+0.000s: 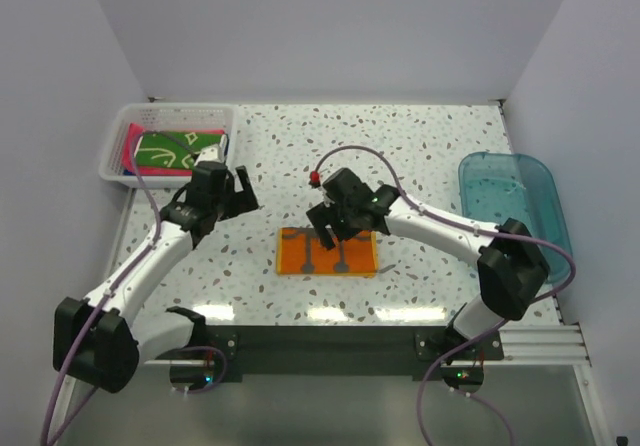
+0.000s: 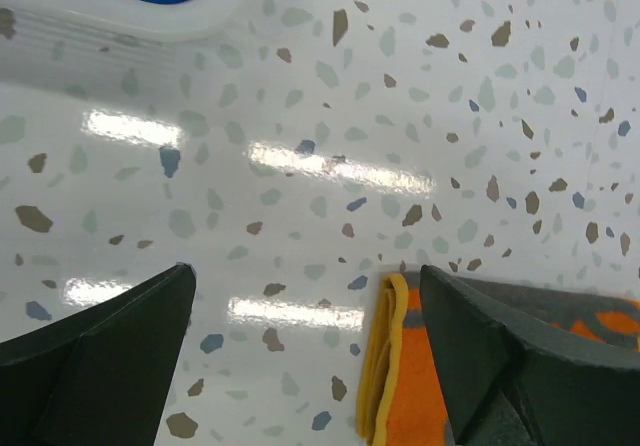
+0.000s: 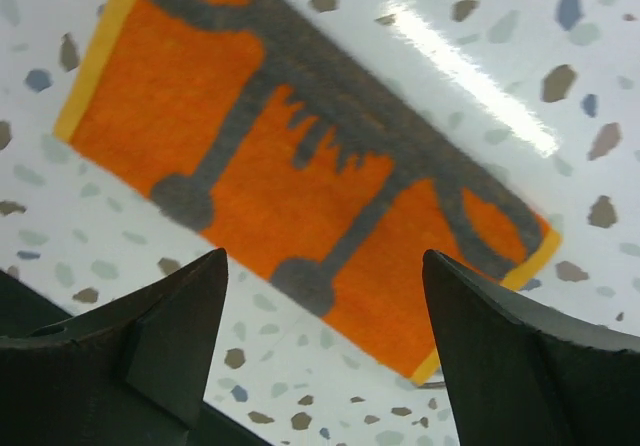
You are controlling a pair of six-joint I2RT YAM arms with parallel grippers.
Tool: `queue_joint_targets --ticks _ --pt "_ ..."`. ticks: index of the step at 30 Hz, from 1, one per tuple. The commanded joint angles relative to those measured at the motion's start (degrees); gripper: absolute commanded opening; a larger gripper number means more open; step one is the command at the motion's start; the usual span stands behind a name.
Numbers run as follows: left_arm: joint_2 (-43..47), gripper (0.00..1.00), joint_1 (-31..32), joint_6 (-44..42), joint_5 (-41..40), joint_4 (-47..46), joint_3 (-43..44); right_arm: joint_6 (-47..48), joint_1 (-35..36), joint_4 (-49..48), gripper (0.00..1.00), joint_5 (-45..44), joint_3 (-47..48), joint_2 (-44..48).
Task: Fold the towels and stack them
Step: Fold the towel
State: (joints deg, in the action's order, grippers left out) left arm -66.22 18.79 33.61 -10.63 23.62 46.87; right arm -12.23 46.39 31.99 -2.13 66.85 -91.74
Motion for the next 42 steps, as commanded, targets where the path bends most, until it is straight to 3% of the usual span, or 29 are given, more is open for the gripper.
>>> queue_joint_targets --ticks 1,7,11,15,21,25,35,36,37,42 --pt "5.4 1.0 -3.6 -3.6 -3.3 3.1 -3.4 -1.8 6.1 3.8 0.82 -2.1 3.5 0.1" --pt "9.4 1.0 -7.3 -5.2 -2.5 3.7 -8.5 -4.0 15.6 4.4 0.78 -6.0 8.7 -6.8" --pt "8.7 1.0 -8.7 -4.0 -1.5 2.7 -9.3 -5.2 19.3 4.0 0.67 -8.4 12.0 -12.6" --pt "7.8 1.0 -14.4 -4.9 0.0 1.7 -8.9 -4.9 22.0 1.2 0.66 -8.8 15.0 -16.9" --pt "6.7 1.0 -18.4 -4.2 3.9 1.1 -9.4 -5.2 23.1 0.0 0.65 -11.8 20.2 -23.1" --pt "6.8 1.0 -18.5 -4.2 3.6 1.0 -9.6 -6.1 23.1 -1.1 0.6 -13.4 21.5 -25.6" --pt "4.8 1.0 -18.6 -4.2 5.4 1.2 -9.7 -8.5 23.2 -1.1 0.56 -13.2 19.5 -32.2" --pt "4.4 1.0 -18.6 -4.2 5.6 1.1 -9.9 -8.9 23.2 -1.2 0.52 -13.2 18.8 -31.9" --pt "4.3 1.0 -18.6 -4.2 6.1 1.1 -10.0 -9.0 23.2 -1.2 0.41 -13.9 17.4 -31.6" --pt "2.6 1.0 -18.6 -4.2 10.4 -0.1 -10.9 -8.3 22.9 -4.1 0.08 -15.1 14.2 -28.1"
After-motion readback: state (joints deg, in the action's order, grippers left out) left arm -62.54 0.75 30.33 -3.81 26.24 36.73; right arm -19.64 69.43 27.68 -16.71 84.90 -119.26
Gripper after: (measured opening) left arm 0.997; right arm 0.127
